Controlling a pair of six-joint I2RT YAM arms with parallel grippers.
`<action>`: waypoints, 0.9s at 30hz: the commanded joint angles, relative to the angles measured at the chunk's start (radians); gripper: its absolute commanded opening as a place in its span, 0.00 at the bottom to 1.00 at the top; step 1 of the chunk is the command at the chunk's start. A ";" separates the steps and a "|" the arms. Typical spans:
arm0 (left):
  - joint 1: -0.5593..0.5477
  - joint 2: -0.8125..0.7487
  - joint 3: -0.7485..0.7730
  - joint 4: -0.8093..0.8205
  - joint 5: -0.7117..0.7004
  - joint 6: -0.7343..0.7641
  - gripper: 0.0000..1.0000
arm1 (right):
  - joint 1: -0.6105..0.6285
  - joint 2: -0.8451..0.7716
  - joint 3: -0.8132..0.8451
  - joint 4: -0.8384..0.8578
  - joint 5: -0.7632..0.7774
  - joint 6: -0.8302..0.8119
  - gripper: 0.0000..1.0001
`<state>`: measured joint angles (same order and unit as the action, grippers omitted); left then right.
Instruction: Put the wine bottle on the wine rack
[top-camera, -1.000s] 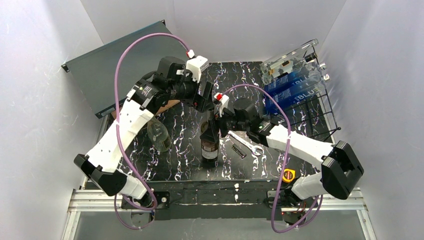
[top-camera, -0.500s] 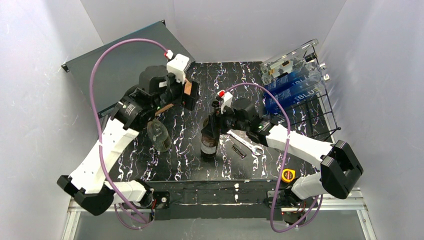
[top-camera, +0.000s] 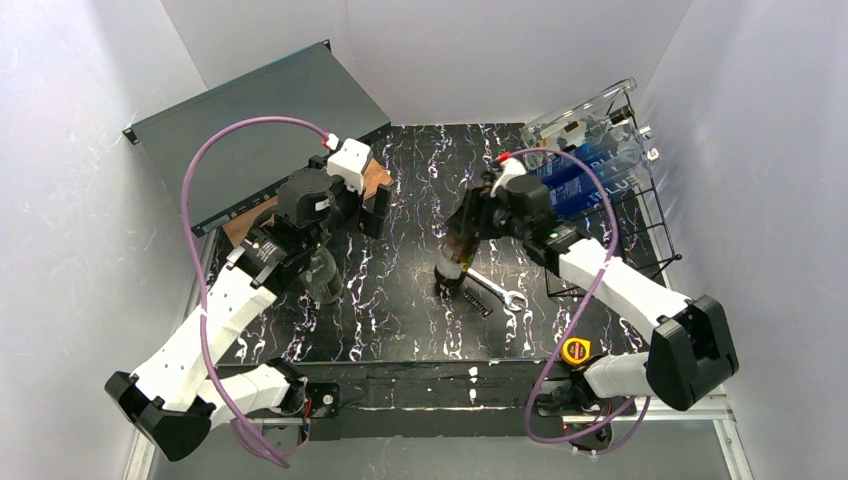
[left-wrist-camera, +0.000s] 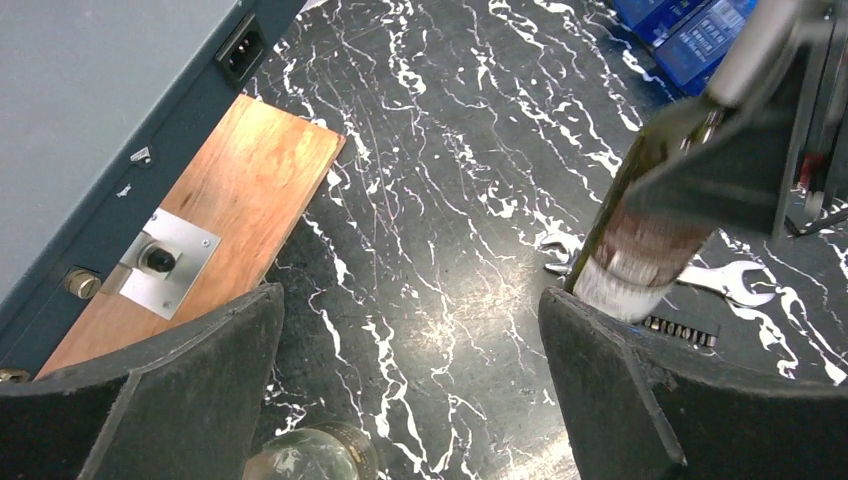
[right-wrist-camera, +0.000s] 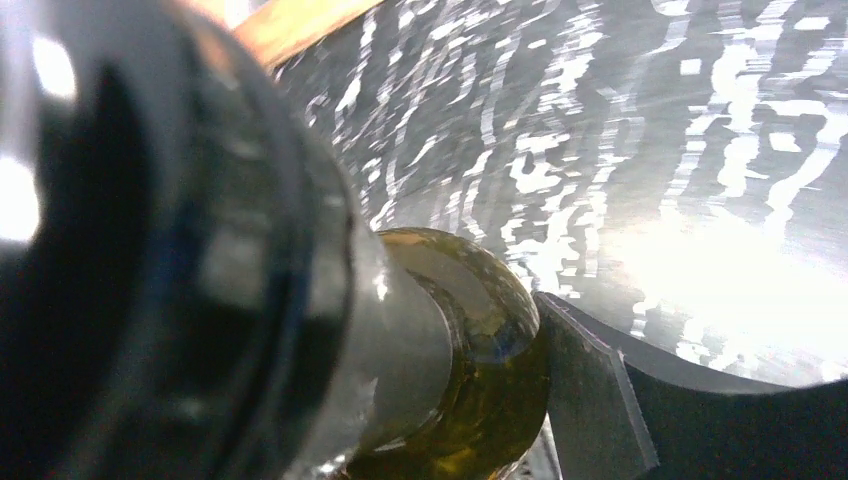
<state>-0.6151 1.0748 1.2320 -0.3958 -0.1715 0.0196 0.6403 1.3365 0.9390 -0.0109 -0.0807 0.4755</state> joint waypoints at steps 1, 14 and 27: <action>0.003 -0.057 -0.029 0.085 0.050 0.000 0.98 | -0.134 -0.107 0.105 -0.026 0.052 0.080 0.01; 0.000 -0.097 -0.070 0.115 0.105 -0.012 0.98 | -0.323 -0.149 0.200 -0.277 0.454 0.066 0.01; -0.011 -0.073 -0.086 0.135 0.120 -0.043 0.98 | -0.393 -0.080 0.256 -0.333 0.714 0.151 0.01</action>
<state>-0.6197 1.0054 1.1526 -0.2859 -0.0620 -0.0086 0.2562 1.2541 1.1183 -0.4168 0.5304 0.5800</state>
